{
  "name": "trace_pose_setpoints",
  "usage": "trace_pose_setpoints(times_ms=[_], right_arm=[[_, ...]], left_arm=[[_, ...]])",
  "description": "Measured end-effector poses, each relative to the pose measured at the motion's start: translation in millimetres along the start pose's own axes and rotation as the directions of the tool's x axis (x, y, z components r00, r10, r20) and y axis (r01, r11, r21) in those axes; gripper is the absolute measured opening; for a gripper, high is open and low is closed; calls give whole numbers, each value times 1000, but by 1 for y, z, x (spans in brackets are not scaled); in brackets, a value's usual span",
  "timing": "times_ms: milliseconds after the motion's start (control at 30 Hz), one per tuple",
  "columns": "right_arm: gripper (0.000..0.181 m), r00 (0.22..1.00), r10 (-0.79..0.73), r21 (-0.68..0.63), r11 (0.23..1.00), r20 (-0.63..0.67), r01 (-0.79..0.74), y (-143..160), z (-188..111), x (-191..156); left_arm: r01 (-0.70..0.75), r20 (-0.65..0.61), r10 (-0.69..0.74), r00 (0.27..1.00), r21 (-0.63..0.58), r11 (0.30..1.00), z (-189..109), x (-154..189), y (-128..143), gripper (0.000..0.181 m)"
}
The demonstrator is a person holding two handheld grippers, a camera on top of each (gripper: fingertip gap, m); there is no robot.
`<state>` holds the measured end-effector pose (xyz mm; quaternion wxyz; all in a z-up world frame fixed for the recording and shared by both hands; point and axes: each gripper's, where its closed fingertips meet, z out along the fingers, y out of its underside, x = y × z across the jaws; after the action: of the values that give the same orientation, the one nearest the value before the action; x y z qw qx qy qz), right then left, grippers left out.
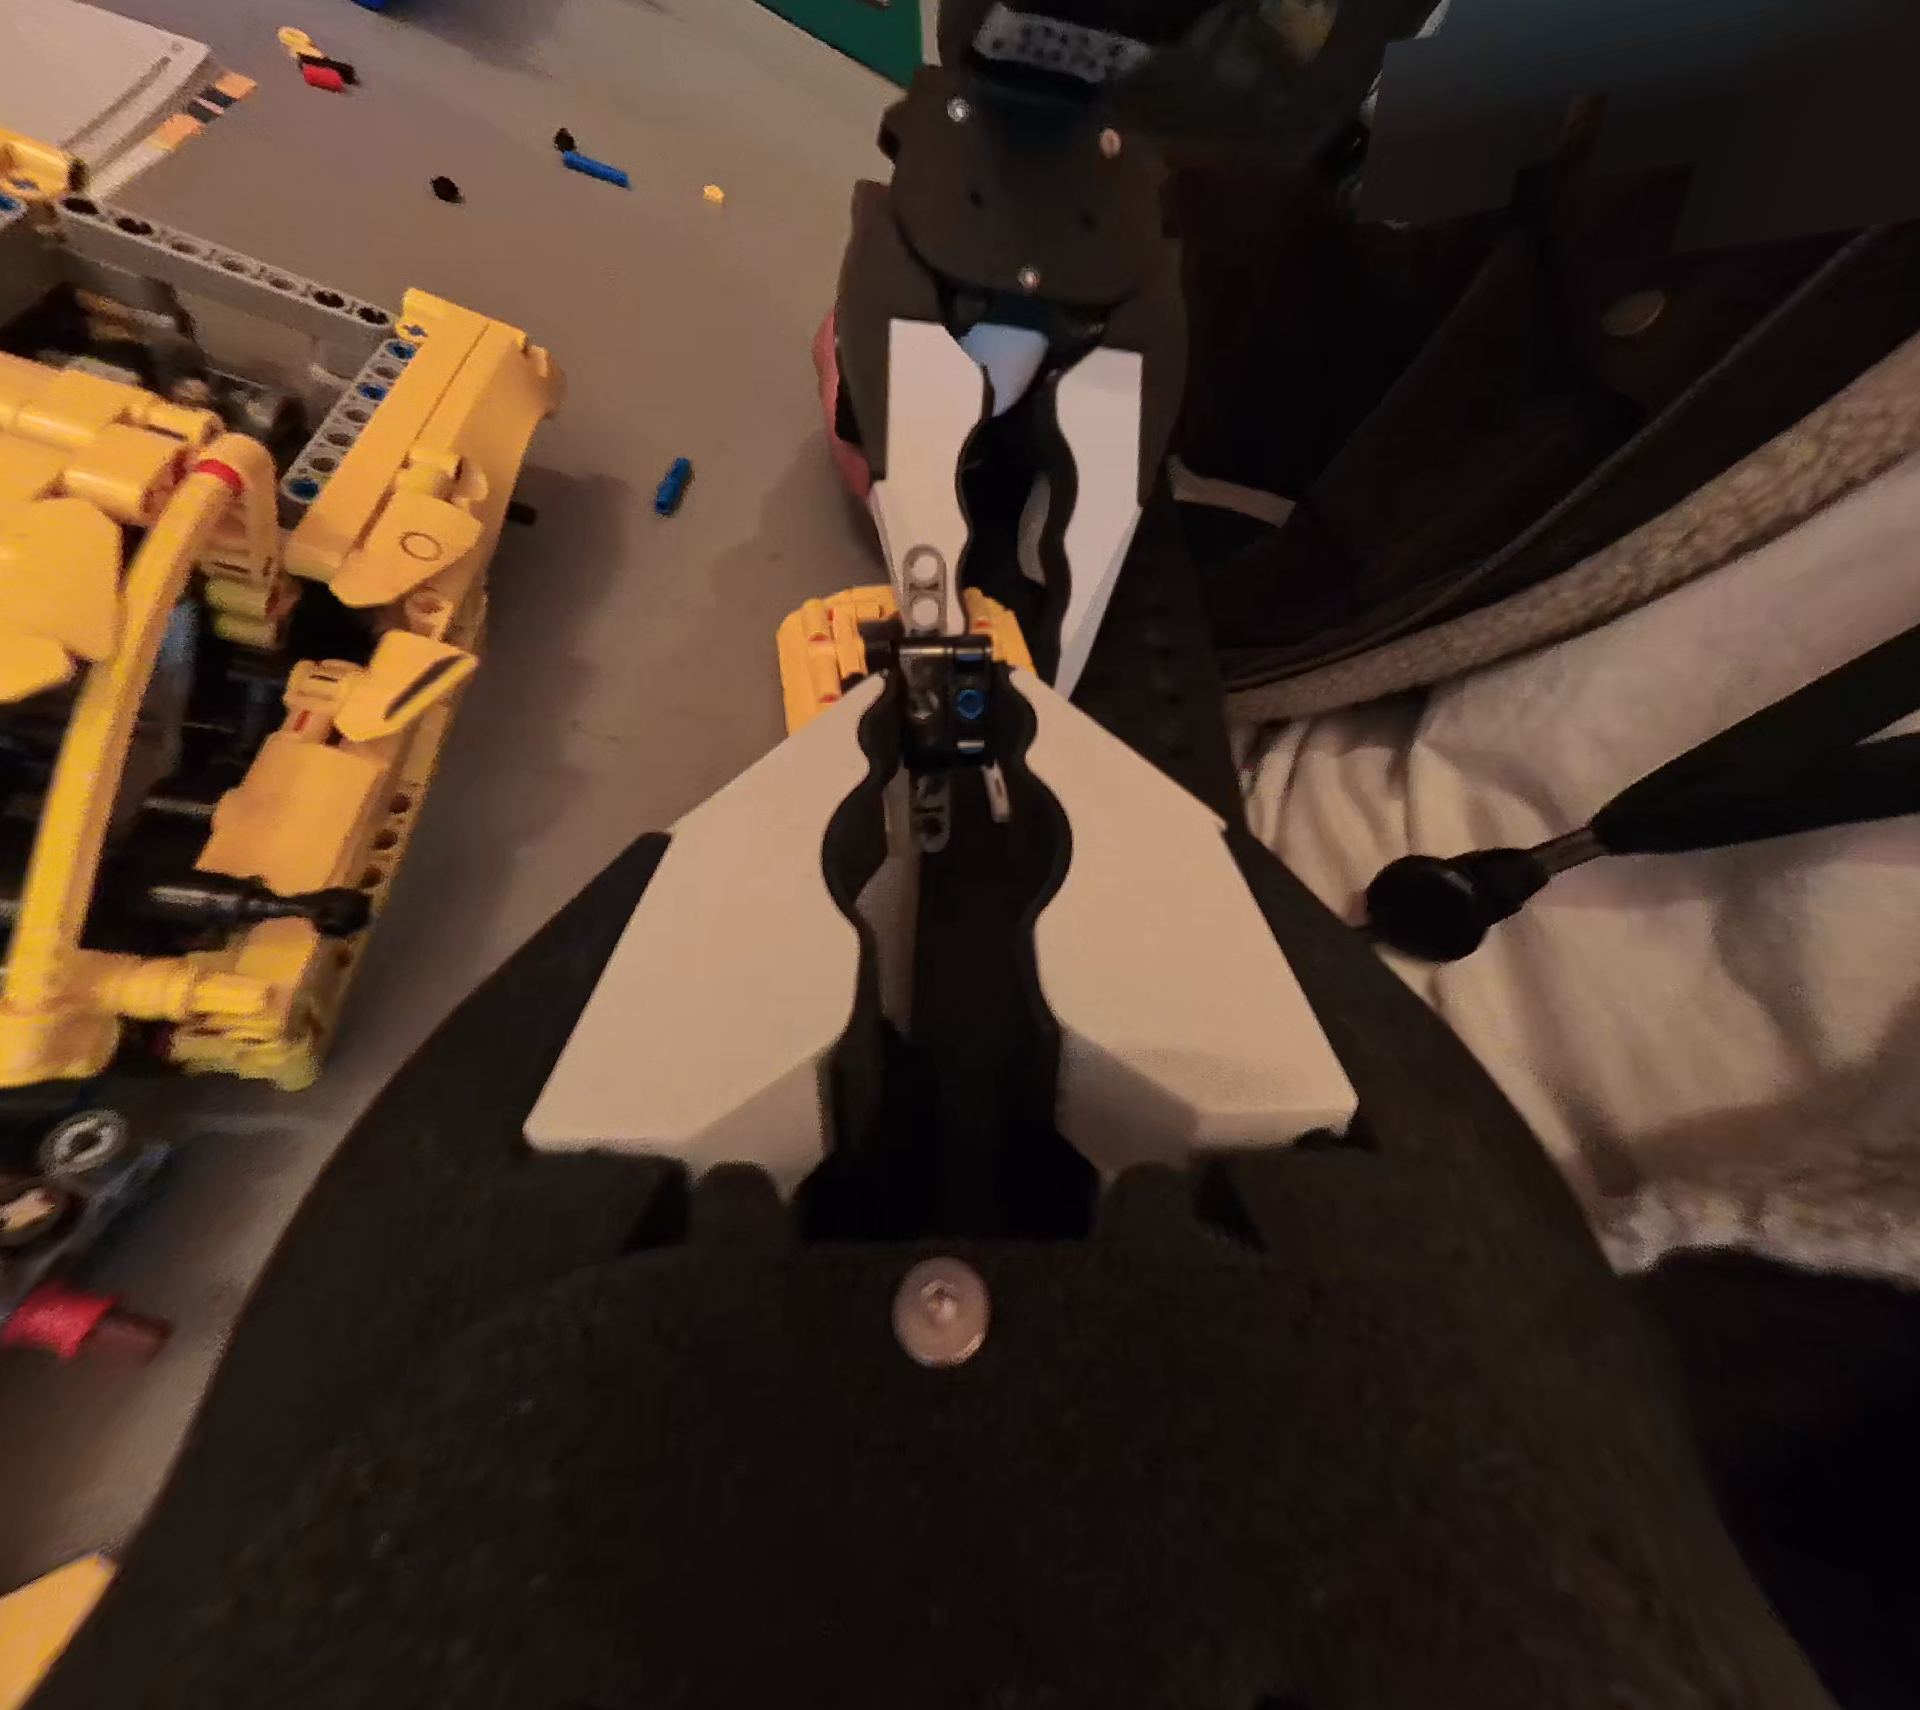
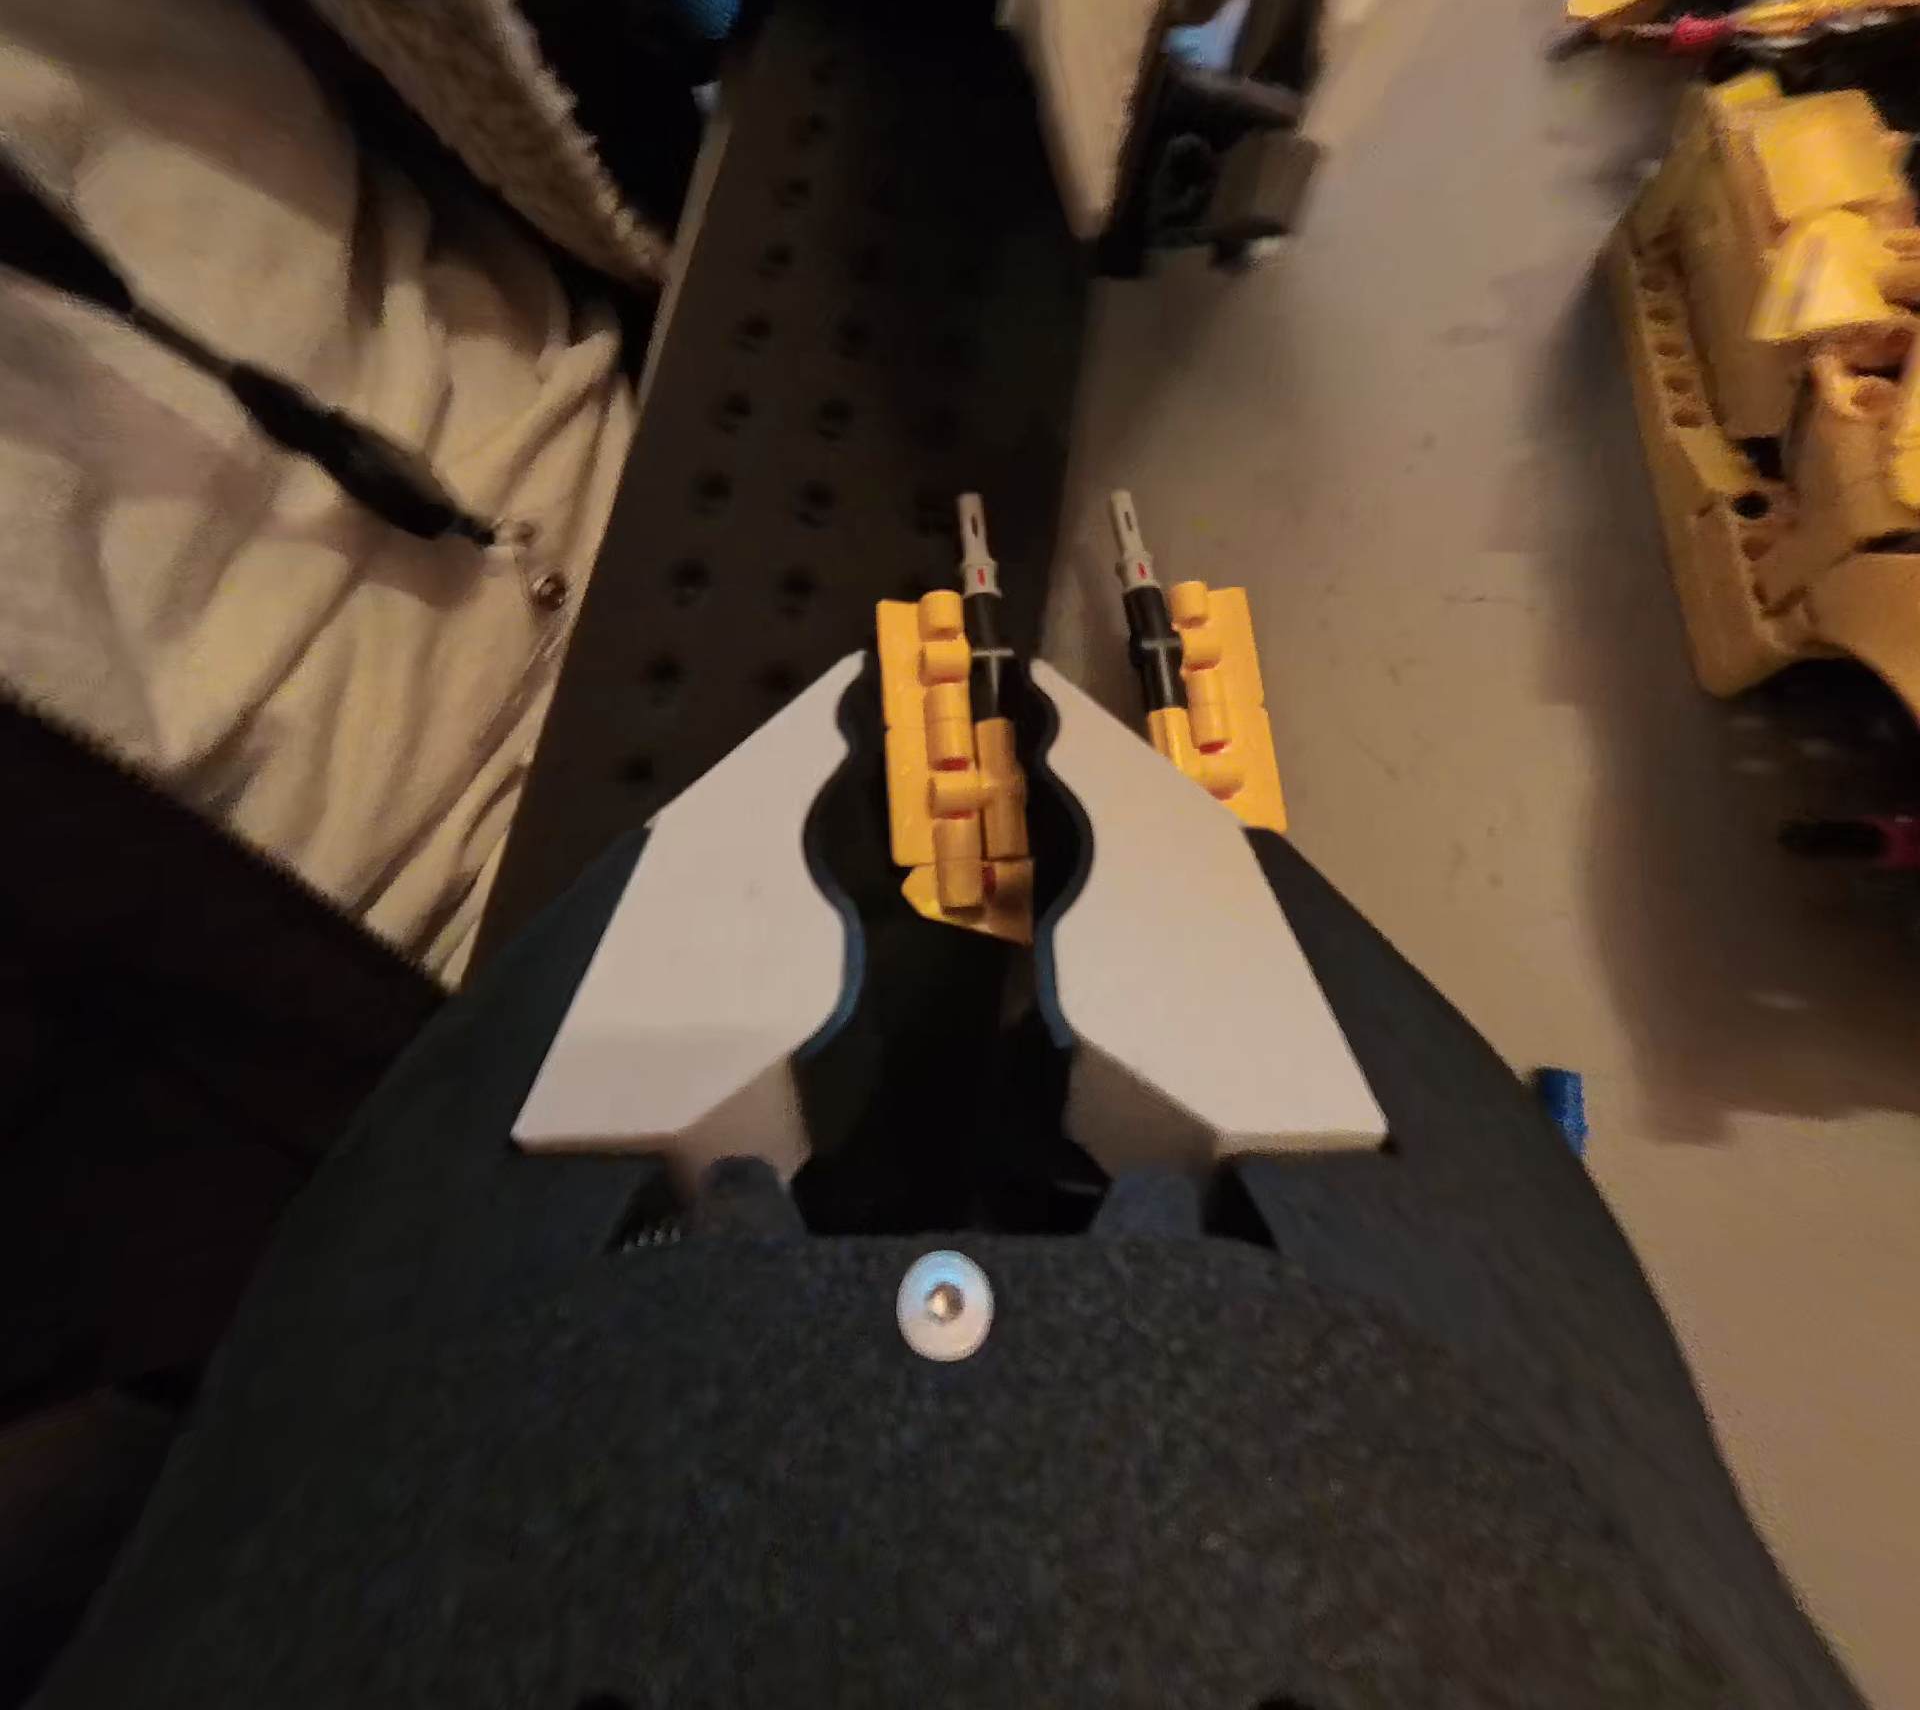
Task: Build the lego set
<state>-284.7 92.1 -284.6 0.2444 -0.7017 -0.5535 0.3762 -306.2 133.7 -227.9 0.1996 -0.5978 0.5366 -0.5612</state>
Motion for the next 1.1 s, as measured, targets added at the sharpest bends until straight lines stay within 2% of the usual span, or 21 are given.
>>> trace_pose_setpoints(times_ms=[67,100,167,233,300,367,567,667,867,1100], right_arm=[[24,992,122,60,991,-15,-121,-9,-3,13],[24,975,218,108,969,41,-221,-17,-6,14],[23,903,359,192,894,238,-406,-37,-16,7],[23,829,405,233,827,385,-512,-51,-23,4],[24,783,427,226,795,452,-563,-56,-24,5],[23,748,406,236,775,525,-586,-66,-29,2],[23,756,373,245,789,537,-563,-66,-31,-5],[23,747,345,273,778,568,-566,-72,-37,-8],[24,711,321,289,751,626,-594,-76,-46,-12],[23,706,343,285,739,620,-610,-74,-46,-7]], left_arm=[[-90,43,91,995,-12,996,-3,-1,2,16],[-143,52,143,988,-9,990,-5,1,2,16],[-274,97,271,958,23,961,-10,6,-4,16],[-440,126,429,895,76,895,-17,15,-10,16],[-547,143,532,835,113,829,-20,24,-12,16],[-560,114,550,828,100,822,-16,29,-7,16],[-621,139,607,782,104,777,-12,31,-7,16],[-691,168,670,723,173,702,-13,37,-14,16],[-652,174,629,757,248,717,-11,39,-25,16],[-621,158,600,784,224,751,-10,31,-20,16]])
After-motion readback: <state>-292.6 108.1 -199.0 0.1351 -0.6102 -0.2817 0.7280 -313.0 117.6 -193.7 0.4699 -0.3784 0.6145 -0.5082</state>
